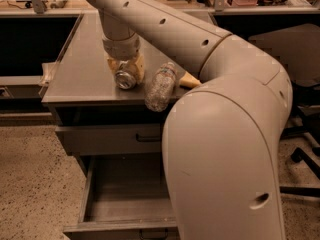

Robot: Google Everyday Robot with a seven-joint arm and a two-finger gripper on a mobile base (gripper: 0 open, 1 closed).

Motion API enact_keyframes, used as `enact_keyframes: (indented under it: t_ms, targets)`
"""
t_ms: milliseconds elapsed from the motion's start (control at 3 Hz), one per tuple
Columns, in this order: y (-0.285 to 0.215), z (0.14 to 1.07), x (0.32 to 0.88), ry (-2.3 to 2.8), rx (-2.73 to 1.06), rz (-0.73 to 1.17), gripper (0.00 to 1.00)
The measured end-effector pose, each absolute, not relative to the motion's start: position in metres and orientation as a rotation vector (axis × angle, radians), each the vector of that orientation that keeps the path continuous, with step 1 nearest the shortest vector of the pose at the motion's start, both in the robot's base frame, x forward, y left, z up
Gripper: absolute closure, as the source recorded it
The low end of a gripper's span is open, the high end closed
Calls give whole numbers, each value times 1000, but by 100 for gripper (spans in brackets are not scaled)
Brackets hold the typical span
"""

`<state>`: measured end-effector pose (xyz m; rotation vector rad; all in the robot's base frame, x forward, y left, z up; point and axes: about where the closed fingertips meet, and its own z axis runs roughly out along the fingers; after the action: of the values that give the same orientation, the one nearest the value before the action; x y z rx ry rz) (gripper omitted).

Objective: Place 7up can into middle drawer

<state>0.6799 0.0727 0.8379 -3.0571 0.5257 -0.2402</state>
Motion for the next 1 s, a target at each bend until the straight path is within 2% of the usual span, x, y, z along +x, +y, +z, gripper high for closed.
enact_keyframes:
  t_ms: [333,667,1000]
  targets:
    - [85,866,633,250,-2958,-85,100]
    - [112,886,553,-167,-2839,102,100]
    - [132,889,543,-316,-2775,102,100]
